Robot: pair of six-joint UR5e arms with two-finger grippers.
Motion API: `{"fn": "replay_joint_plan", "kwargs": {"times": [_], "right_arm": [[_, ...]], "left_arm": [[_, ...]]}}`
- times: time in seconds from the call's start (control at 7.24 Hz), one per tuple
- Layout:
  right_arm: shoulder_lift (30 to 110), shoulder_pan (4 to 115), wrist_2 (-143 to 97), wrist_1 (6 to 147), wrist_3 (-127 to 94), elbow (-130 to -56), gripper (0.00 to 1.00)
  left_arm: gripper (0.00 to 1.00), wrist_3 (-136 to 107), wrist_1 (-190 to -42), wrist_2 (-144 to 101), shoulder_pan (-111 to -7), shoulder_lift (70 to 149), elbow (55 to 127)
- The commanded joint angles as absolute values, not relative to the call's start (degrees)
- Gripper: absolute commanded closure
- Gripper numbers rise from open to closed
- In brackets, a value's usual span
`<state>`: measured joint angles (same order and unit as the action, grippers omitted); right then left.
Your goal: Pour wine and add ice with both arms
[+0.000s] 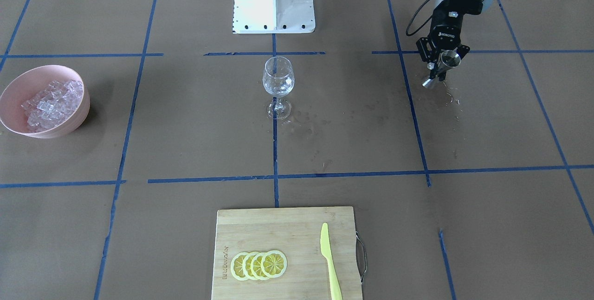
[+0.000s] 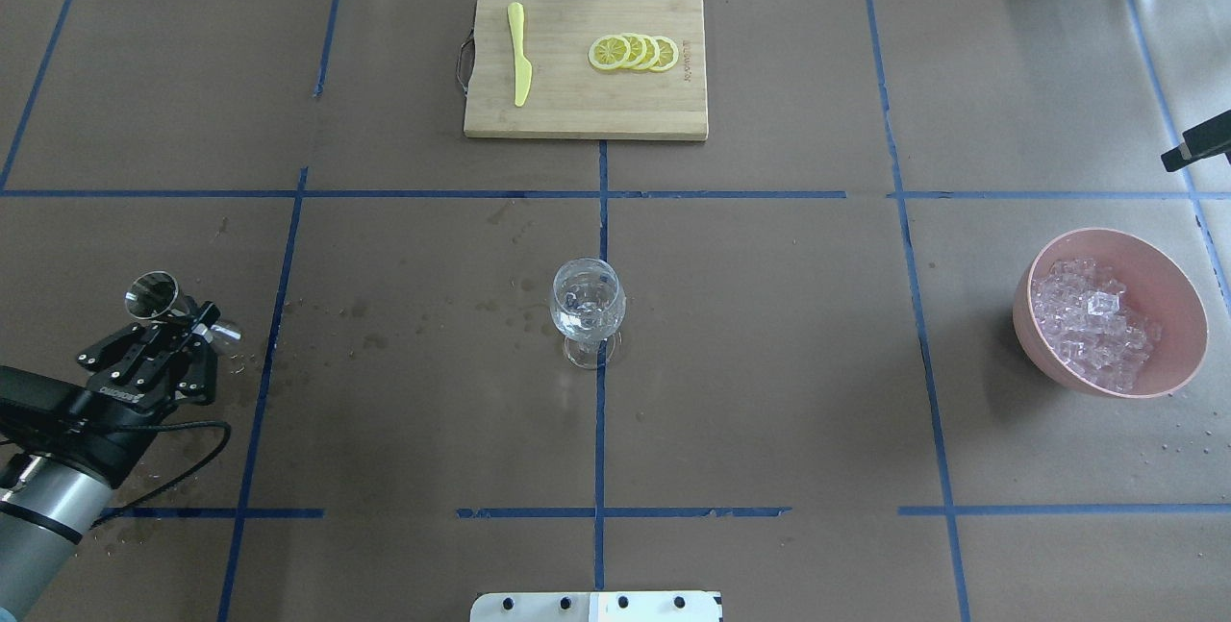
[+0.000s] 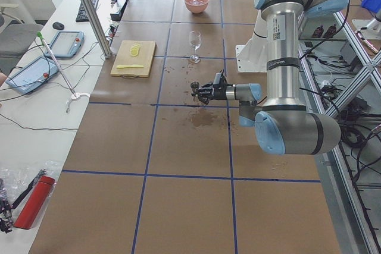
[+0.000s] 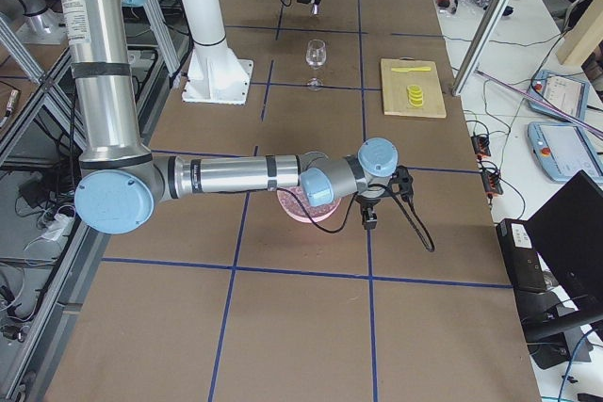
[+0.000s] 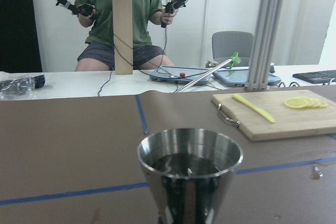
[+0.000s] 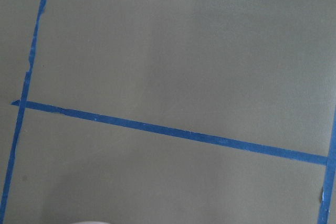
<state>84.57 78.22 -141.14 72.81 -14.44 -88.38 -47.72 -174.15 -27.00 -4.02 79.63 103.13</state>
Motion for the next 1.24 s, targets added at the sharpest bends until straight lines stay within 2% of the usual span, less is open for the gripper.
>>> {"fn": "replay_joint_plan", "kwargs": {"times": [0.0,0.28,0.41,0.83,1.1], "right_arm": [[84.55,78.22,-141.15,71.47,-14.5,-88.42,0.0],[84.81,78.22,-141.06,69.87,-14.5,-87.37,0.0],[84.81,78.22,-141.06,69.87,-14.5,-87.02,0.0],[84.9,78.22,-141.15,69.79,-14.59,-86.48,0.0],[85.34,78.22,-141.15,69.79,-14.5,-86.4,0.0]], "left_arm": [[1.0,-30.75,-173.59,-27.6,-3.87,91.87,105.73],[1.0,-29.45,-161.36,-28.3,-3.6,104.35,106.08],[1.0,-29.44,-156.76,-28.56,-3.6,107.28,106.08],[1.0,-21.25,-151.12,-30.76,-4.22,109.84,107.48],[1.0,-19.52,-141.57,-45.54,-7.1,110.3,108.36]]}}
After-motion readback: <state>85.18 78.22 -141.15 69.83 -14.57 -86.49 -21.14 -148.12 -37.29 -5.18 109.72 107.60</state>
